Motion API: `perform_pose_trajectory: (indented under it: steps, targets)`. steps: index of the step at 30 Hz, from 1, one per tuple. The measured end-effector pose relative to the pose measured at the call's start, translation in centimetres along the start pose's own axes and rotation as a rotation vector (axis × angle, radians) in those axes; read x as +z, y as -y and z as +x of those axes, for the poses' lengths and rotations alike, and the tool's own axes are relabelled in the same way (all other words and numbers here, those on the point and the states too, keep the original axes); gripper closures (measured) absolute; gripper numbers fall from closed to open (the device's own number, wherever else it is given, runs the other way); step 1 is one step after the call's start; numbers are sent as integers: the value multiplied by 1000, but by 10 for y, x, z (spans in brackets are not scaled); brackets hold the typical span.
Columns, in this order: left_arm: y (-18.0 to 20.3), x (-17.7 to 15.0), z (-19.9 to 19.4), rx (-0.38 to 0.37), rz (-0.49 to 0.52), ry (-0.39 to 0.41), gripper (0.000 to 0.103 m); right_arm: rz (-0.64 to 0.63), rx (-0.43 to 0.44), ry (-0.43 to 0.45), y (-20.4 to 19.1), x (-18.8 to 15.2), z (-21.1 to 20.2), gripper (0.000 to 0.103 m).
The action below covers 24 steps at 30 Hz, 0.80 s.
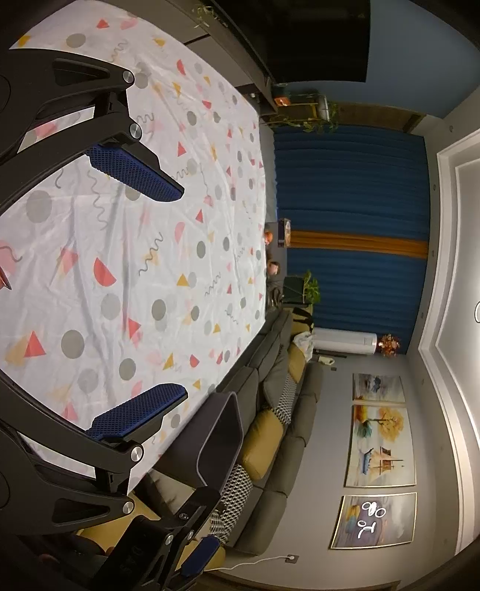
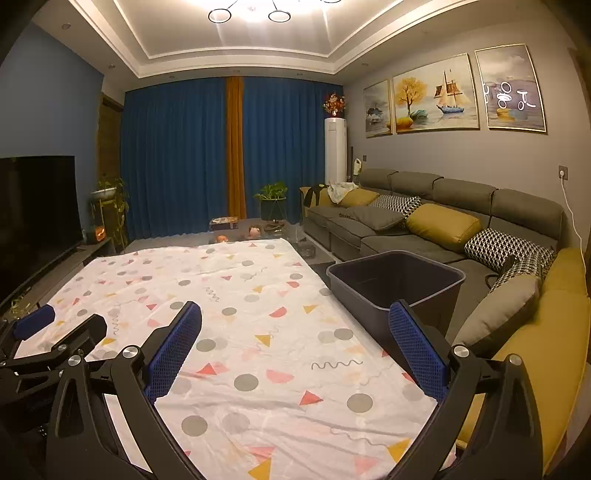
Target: Collect trash
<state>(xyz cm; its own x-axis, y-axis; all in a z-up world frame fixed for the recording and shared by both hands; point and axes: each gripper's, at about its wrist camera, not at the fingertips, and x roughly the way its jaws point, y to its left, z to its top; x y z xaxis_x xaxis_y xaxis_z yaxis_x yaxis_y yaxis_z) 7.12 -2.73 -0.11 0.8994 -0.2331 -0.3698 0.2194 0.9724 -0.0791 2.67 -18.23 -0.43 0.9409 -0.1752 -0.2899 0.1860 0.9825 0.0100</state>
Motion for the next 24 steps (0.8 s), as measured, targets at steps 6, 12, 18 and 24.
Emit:
perform_pose_trajectory:
  steps: [6, 12, 18, 24]
  targets:
    - [-2, 0, -2, -6, -5, 4, 6, -1, 1, 2, -2, 0, 0, 5]
    - [-1, 0, -4, -6, -4, 8, 6, -1, -1, 2, -1, -1, 0, 5]
    - [-1, 2, -5, -10, -7, 8, 6, 5, -3, 2, 1, -1, -2, 5]
    - [-1, 2, -4, -10, -10, 5, 6, 4, -3, 5, 1, -1, -4, 5]
